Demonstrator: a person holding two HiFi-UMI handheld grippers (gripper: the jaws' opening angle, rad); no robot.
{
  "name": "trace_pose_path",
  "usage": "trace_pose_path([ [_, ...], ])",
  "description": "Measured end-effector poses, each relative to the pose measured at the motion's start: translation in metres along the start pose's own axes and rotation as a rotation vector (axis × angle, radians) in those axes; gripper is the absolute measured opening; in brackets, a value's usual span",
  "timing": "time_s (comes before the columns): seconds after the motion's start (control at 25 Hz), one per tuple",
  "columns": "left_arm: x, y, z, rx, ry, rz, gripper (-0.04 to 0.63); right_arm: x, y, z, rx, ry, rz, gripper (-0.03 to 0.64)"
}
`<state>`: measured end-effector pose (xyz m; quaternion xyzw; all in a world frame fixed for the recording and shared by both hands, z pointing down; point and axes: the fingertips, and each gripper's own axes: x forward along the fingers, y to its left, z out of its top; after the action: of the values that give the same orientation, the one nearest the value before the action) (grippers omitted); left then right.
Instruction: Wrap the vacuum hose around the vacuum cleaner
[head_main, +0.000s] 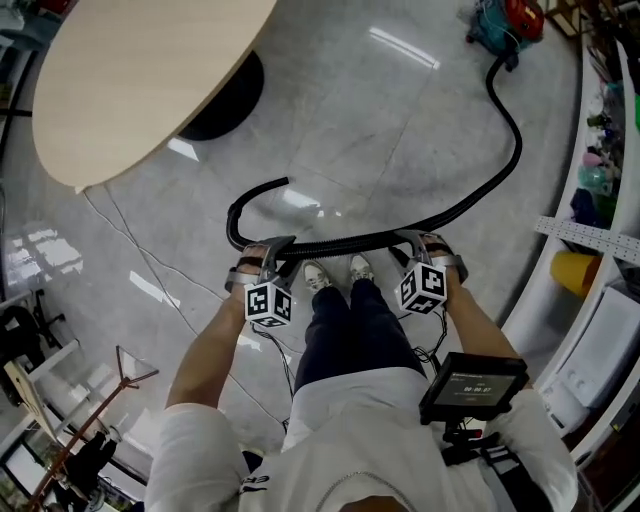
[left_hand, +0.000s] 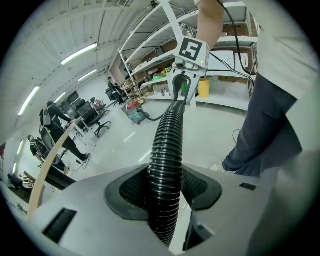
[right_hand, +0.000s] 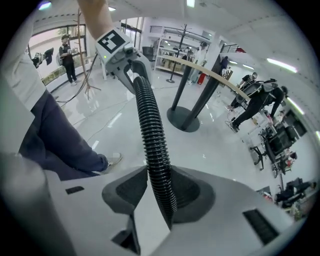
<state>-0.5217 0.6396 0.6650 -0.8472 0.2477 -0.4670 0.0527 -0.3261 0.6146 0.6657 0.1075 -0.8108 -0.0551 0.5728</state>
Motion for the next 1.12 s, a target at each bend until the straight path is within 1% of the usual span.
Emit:
trace_pose_path([
  [0.2, -0.040, 0.018, 0.025, 0.001, 0.008, 0.033, 0.176, -0.024, -0.016, 0.017, 0.066, -0.049, -0.096, 0.149],
  [0.36, -0.067, 0.028, 0.050, -0.007, -0.010, 0.033, 0.175, -0.046, -0.025, 0.020, 0.094, -0.063, -0.176, 0.155],
  [0.48, -0.084, 0.033, 0.071, -0.011, -0.043, 0.026, 0.175, -0.056, -0.035, 0.014, 0.102, -0.032, -0.242, 0.187],
  [0.68, -0.111, 0.039, 0.105, 0.002, -0.109, 0.019, 0.173, -0.075, -0.055, 0.007, 0.131, 0.004, -0.356, 0.192],
  [0.88, -0.135, 0.045, 0.144, 0.023, -0.160, 0.035, 0.173, -0.132, -0.071, 0.002, 0.127, -0.010, -0.481, 0.190],
  [1.12, -0.135, 0.061, 0.183, 0.070, -0.235, 0.030, 0.174, -0.192, -0.089, -0.015, 0.186, 0.001, -0.640, 0.189],
])
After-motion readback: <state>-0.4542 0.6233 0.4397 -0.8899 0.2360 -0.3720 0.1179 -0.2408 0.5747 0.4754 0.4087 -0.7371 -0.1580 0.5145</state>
